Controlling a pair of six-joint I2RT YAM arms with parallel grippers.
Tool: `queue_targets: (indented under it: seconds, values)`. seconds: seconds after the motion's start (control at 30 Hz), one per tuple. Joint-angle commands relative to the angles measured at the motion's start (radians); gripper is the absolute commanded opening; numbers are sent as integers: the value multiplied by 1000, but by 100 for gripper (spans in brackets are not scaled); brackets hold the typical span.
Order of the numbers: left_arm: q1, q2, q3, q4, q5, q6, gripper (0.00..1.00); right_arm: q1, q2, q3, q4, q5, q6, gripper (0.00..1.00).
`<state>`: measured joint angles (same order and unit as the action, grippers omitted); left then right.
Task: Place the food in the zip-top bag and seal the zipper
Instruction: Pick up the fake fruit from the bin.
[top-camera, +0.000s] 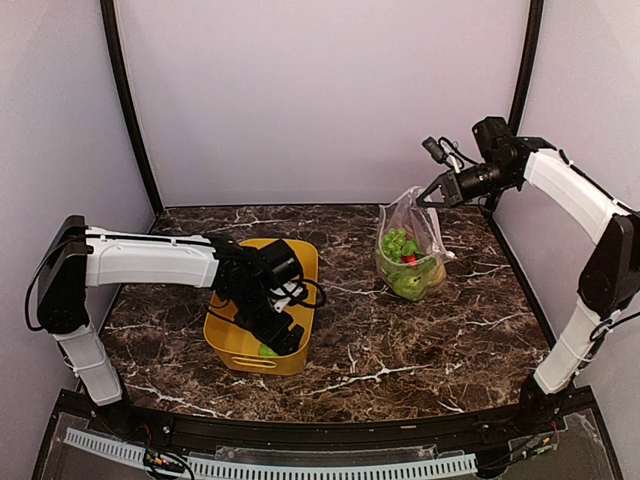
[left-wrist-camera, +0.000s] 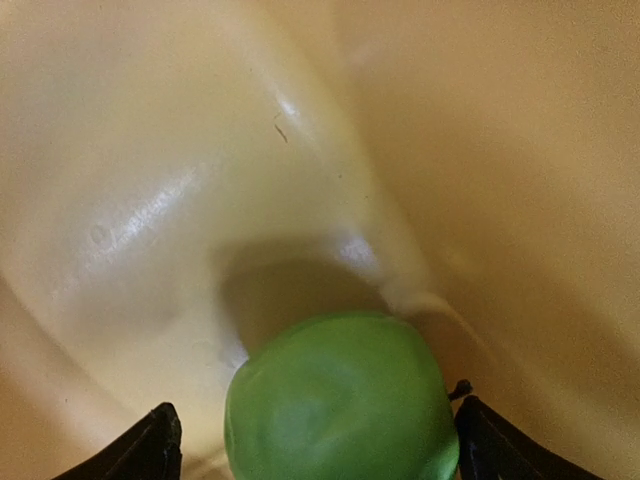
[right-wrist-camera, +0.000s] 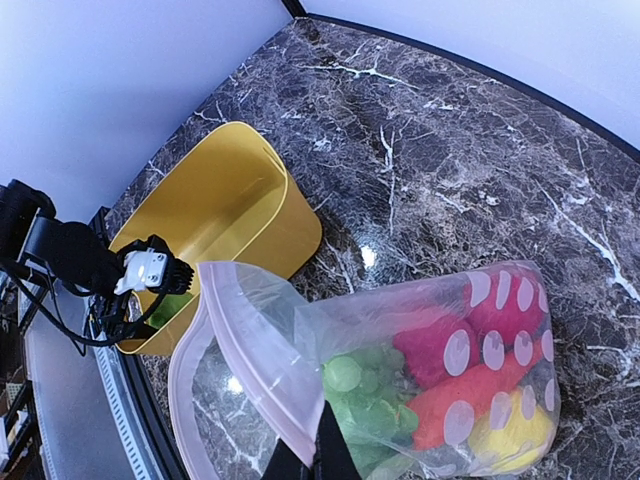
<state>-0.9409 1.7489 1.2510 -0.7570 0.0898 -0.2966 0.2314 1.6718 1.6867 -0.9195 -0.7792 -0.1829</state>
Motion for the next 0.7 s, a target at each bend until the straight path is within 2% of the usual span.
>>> queue_targets:
  seconds: [0.0, 0.13, 0.4, 0.67]
  values:
    - [-5, 34, -12, -38, 3, -6, 92, 6, -37, -15, 19, 19, -12, 0]
    - [-4, 62, 26, -91, -71, 7, 85, 6, -39, -18, 21, 20, -12, 0]
    - [-4, 62, 124, -178, -112, 20, 65, 5, -45, -22, 23, 31, -12, 0]
    - [-4, 60, 319, -268, -192, 79, 58, 11, -49, -12, 14, 43, -15, 0]
